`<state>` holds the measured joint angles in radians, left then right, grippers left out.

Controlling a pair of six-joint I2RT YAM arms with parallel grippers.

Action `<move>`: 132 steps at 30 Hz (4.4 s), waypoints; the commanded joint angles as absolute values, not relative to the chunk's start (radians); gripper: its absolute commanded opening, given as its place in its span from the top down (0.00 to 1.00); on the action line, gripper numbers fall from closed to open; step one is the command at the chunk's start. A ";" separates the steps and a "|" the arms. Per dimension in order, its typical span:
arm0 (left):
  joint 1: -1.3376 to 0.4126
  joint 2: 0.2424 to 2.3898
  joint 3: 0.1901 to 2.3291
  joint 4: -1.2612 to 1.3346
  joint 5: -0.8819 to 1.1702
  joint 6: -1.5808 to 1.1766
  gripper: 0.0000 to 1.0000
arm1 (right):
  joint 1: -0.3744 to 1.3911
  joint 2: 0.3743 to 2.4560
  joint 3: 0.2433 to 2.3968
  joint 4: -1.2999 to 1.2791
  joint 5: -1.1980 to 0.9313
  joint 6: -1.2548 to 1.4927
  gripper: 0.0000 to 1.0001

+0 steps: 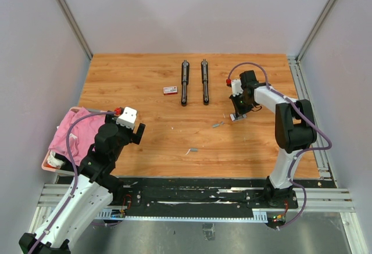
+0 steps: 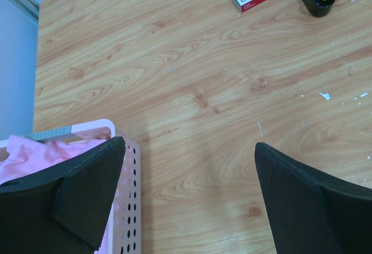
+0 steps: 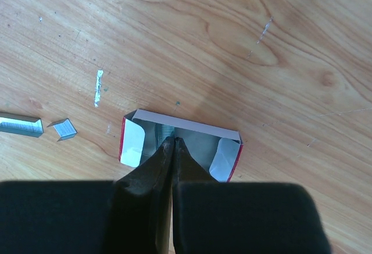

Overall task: Unload the staples from the stapler
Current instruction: Place the staple in the staple box, then adjust the staple in the staple box.

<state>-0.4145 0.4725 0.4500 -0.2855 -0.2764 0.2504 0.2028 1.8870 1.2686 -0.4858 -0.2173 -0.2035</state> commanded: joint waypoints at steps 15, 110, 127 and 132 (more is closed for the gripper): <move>-0.410 0.469 0.442 -0.249 -0.289 0.259 0.02 | 0.218 1.909 1.300 -0.493 -0.265 -0.142 0.95; -0.409 0.468 0.438 -0.247 -0.293 0.262 0.02 | 0.251 1.884 1.322 -0.529 -0.257 -0.155 0.53; -0.410 0.463 0.440 -0.250 -0.296 0.261 0.02 | 0.434 1.669 1.312 -0.538 -0.374 -0.418 0.44; -0.410 0.459 0.442 -0.251 -0.298 0.261 0.02 | 0.538 1.699 1.311 -0.570 -0.479 -0.503 0.45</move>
<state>-0.4145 0.4721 0.4446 -0.2852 -0.2848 0.2543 0.4648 1.6791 1.3083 -0.5255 -0.3672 -0.3946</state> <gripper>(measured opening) 0.980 0.558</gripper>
